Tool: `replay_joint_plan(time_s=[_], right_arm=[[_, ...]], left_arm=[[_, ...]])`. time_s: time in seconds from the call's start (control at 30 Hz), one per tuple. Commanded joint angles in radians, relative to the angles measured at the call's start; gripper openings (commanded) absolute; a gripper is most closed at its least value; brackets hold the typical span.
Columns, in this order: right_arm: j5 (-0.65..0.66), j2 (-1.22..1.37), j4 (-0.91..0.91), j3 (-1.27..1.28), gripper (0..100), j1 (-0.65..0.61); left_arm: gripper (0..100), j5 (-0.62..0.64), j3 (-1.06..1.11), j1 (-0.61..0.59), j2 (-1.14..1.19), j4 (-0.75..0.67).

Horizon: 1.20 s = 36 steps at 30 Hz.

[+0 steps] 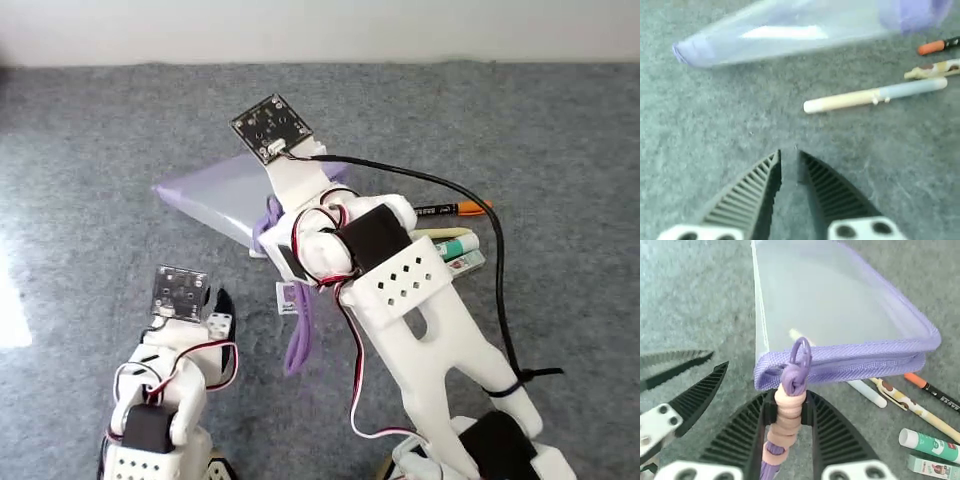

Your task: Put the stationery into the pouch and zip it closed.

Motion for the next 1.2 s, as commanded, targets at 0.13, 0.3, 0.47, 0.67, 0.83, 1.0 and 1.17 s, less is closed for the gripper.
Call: replay_joint_plan(time_s=[0.13, 0.3, 0.47, 0.67, 0.83, 1.0, 1.17], right_arm=[[-0.008, -0.050, -0.044, 0.028, 0.8, -0.004], [-0.008, -0.050, -0.045, 0.026, 0.8, -0.004], [-0.006, -0.054, -0.035, 0.026, 0.8, -0.019], [-0.005, -0.133, 0.019, 0.028, 0.8, -0.077], [-0.005, -0.153, 0.024, 0.029, 0.8, -0.076], [-0.006, -0.153, 0.099, 0.029, 0.8, -0.079], [-0.006, -0.154, 0.105, 0.029, 0.8, -0.081]], left_arm=[[28, 0.133, -0.309, 0.009, -0.014, 0.003], [28, 0.135, -0.354, 0.038, 0.026, -0.009], [28, 0.172, -0.355, 0.064, 0.152, -0.094], [28, 0.175, -0.358, 0.057, 0.322, -0.141], [28, 0.173, -0.355, 0.058, 0.339, -0.146], [28, 0.173, -0.372, 0.057, 0.336, -0.141], [28, 0.195, -0.427, 0.066, 0.338, -0.146]])
